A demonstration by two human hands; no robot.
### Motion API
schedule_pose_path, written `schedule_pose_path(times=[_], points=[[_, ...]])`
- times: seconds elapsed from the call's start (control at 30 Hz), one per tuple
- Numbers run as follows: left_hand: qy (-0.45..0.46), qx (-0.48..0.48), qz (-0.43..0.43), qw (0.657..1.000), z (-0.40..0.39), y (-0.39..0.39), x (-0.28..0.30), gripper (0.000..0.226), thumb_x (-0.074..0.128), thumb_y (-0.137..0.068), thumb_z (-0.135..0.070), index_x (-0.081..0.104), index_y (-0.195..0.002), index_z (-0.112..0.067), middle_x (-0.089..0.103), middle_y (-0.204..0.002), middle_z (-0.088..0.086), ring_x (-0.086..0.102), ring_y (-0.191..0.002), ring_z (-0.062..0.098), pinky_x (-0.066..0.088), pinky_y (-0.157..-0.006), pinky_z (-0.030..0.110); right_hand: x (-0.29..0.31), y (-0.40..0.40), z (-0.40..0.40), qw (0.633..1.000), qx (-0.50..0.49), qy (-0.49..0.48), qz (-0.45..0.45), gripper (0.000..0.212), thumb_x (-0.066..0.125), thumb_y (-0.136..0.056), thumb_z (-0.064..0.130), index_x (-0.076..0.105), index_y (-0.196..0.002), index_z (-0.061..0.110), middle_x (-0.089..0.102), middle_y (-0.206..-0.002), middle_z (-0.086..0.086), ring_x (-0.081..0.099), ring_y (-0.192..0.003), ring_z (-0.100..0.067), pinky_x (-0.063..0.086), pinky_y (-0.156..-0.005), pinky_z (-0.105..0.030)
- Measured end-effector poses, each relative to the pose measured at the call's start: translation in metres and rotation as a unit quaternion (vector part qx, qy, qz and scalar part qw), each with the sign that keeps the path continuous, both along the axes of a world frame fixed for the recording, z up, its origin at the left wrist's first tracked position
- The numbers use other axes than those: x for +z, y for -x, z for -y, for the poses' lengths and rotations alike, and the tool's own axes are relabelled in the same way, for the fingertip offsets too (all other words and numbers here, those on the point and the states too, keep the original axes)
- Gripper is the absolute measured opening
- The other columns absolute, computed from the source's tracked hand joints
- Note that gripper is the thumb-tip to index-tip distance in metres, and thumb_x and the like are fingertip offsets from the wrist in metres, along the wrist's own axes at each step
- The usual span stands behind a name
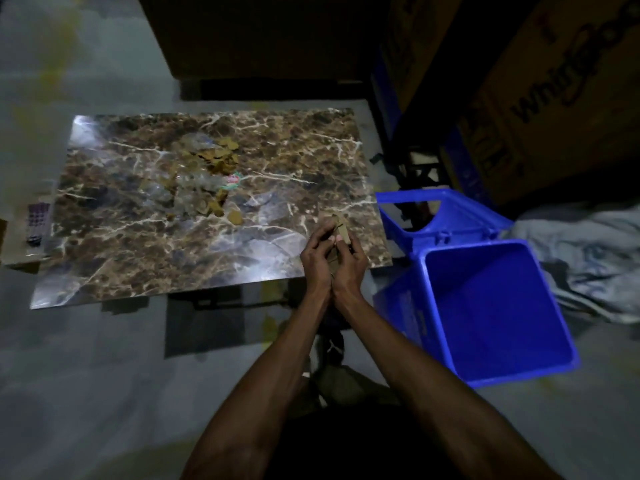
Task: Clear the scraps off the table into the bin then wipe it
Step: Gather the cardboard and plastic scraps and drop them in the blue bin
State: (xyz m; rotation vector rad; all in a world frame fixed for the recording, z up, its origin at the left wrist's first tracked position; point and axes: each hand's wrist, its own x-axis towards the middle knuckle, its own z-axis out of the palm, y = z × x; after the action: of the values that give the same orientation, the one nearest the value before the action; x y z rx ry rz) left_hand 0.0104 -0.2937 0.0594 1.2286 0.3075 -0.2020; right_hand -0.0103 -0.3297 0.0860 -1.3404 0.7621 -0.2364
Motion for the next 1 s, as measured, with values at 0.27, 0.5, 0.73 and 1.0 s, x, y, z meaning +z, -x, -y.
schedule_pose_path(times=[0.27, 0.5, 0.73, 1.0], points=[[-0.003, -0.066, -0.027, 0.997, 0.078, 0.06, 0.0, 0.03, 0.051, -0.094, 0.015, 0.068, -0.117, 0.007, 0.07, -0.116, 0.01, 0.069, -0.095, -0.007, 0.051, -0.088, 0.014, -0.016, 0.068, 0.076, 0.993, -0.113, 0.028, -0.007, 0.027, 0.058, -0.103, 0.005, 0.07, -0.127, 0.004, 0.075, -0.119, -0.01, 0.07, -0.109, -0.021, 0.058, -0.095, -0.032], [0.006, -0.144, -0.104, 0.984, 0.18, 0.125, -0.011, 0.032, 0.055, -0.09, 0.013, 0.071, -0.116, 0.003, 0.072, -0.118, 0.013, 0.069, -0.103, 0.013, 0.053, -0.094, 0.022, -0.048, 0.138, 0.182, 0.986, -0.16, 0.017, -0.038, 0.02, 0.054, -0.101, 0.004, 0.068, -0.115, 0.006, 0.073, -0.115, -0.011, 0.071, -0.099, -0.021, 0.056, -0.09, -0.034], [-0.012, -0.142, -0.161, 0.977, 0.303, 0.175, -0.056, 0.031, 0.056, -0.09, 0.012, 0.07, -0.115, 0.001, 0.073, -0.113, 0.015, 0.072, -0.097, 0.019, 0.055, -0.091, 0.028, -0.095, 0.192, 0.305, 0.987, -0.148, -0.007, -0.06, 0.021, 0.061, -0.096, 0.021, 0.072, -0.113, 0.024, 0.077, -0.105, 0.002, 0.072, -0.099, -0.02, 0.057, -0.087, -0.031], [-0.016, -0.07, -0.308, 0.949, 0.419, 0.2, -0.152, 0.04, 0.074, -0.08, -0.018, 0.073, -0.114, 0.001, 0.074, -0.114, 0.02, 0.071, -0.108, 0.037, 0.057, -0.1, 0.046, -0.167, 0.221, 0.45, 0.98, -0.035, -0.121, -0.152, 0.022, 0.052, -0.103, 0.013, 0.066, -0.119, 0.006, 0.073, -0.107, -0.008, 0.069, -0.092, -0.019, 0.054, -0.084, -0.032]])
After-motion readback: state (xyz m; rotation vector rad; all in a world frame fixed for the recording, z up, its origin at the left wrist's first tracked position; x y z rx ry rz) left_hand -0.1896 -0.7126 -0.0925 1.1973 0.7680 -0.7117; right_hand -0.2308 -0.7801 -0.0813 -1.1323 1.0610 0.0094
